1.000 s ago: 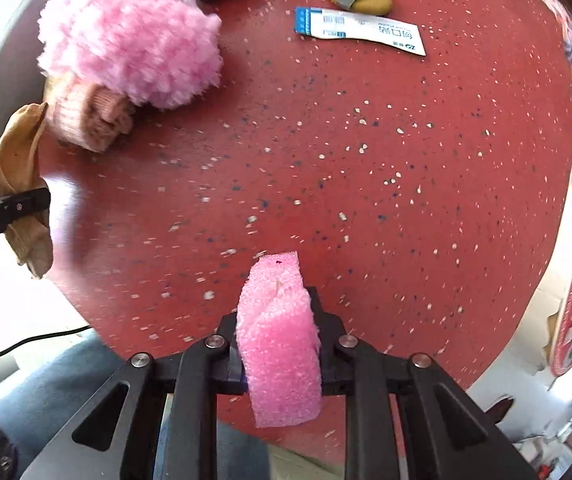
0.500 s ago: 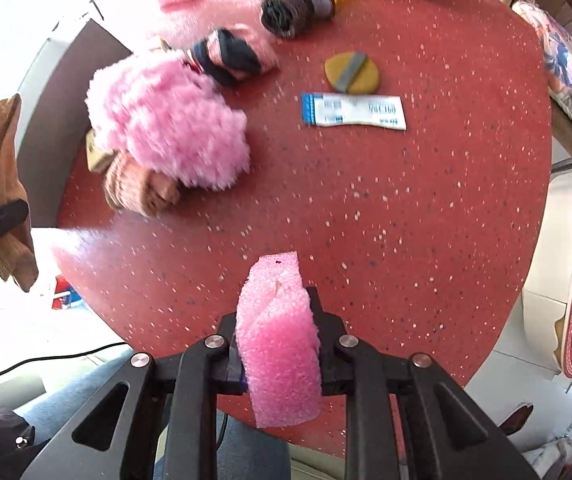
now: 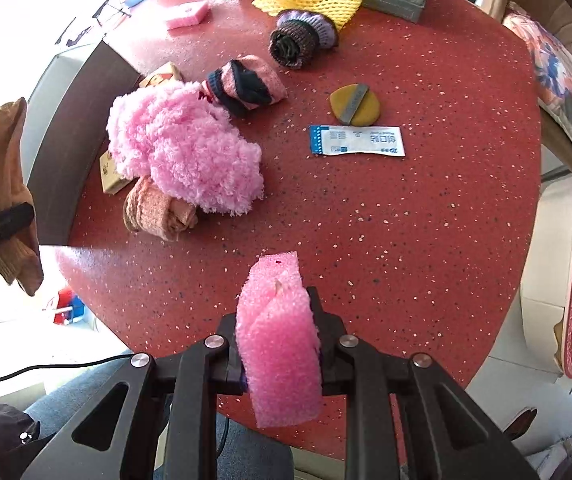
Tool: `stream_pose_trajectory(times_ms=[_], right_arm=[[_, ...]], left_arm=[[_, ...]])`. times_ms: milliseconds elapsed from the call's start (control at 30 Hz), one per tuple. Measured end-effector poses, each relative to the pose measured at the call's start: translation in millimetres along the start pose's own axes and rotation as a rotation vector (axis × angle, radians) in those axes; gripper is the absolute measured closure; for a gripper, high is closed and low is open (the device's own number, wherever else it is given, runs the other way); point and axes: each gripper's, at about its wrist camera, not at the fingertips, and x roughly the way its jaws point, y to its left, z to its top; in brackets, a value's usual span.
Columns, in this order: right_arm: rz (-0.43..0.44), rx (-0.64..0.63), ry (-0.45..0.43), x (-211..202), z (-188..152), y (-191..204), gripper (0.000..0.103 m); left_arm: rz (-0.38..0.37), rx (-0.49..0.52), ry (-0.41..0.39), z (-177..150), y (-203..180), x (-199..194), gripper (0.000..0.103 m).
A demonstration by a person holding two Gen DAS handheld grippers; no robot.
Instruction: Organize soft objects
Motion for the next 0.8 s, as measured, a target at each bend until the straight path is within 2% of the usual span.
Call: stream_pose_trajectory(times_ms=[133, 267, 400, 567, 800], right_arm=[[-0.013, 0.074, -0.011, -1, -1, 3, 0.079], [-0.026, 0.166, -0.006, 6, -7, 12, 0.079], [-0.022, 0.259, -0.008, 8, -14, 29, 0.079], [-0.052, 0.284, -0.018, 3, -13, 50, 0.079], [-0.098, 0.253, -0.057, -16, 10, 69, 0.079]], left_arm=[[-0.034, 0.045, -0.002, 4, 8, 2, 0.092], [-0.071, 0.122, 0.012, 6, 20, 6, 0.092], [-0.097, 0.199, -0.007, 9, 32, 2, 0.092], [-0.148, 0.229, -0.059, 18, 51, -7, 0.092], [-0.201, 0.195, -0.133, 21, 78, -22, 0.092]])
